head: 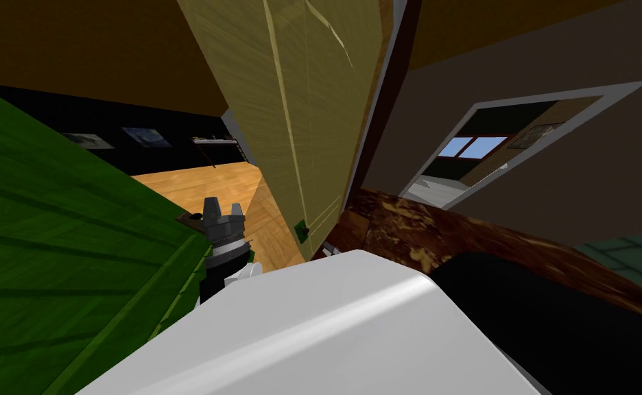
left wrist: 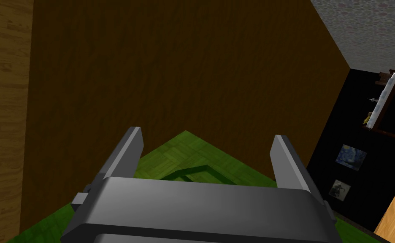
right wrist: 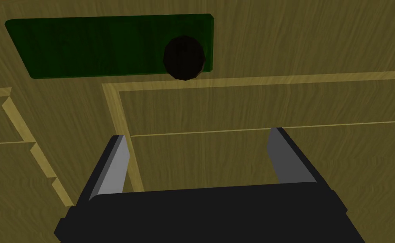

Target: Push the door open

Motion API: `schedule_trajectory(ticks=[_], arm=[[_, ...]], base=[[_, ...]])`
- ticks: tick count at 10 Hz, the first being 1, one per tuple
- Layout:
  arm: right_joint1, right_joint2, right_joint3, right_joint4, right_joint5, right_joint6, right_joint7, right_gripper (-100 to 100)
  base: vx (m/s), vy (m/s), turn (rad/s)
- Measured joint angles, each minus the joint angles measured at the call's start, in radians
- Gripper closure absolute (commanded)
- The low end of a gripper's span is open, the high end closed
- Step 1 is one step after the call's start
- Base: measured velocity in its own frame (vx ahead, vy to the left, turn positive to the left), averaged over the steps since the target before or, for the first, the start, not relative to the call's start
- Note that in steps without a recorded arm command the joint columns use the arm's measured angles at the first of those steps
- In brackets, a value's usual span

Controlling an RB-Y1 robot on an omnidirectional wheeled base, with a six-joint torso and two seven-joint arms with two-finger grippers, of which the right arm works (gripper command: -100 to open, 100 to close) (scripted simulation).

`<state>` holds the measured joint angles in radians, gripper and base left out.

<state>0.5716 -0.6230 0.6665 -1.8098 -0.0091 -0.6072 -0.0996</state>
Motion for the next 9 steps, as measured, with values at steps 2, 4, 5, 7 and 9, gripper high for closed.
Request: schedule_trajectory(ticks=[2, 4, 5, 7, 9], arm=[[-0.007, 0.009, -0.003, 0.004, -0.002, 0.009, -0.001, -100], [-0.016, 0.020, -0.006, 0.005, -0.004, 0.023, -0.003, -100], [-0.021, 0.026, -0.007, 0.009, -0.005, 0.029, -0.004, -100], [-0.031, 0.037, -0.010, 0.018, -0.008, 0.037, -0.006, -100], [-0.037, 0.043, -0.012, 0.021, -0.009, 0.042, -0.008, 100]], base=[[0.140, 0.134, 0.031], [0.153, 0.152, 0.034], [0.142, 0.133, 0.054], [0.168, 0.121, 0.025], [0.033, 0.022, -0.001]])
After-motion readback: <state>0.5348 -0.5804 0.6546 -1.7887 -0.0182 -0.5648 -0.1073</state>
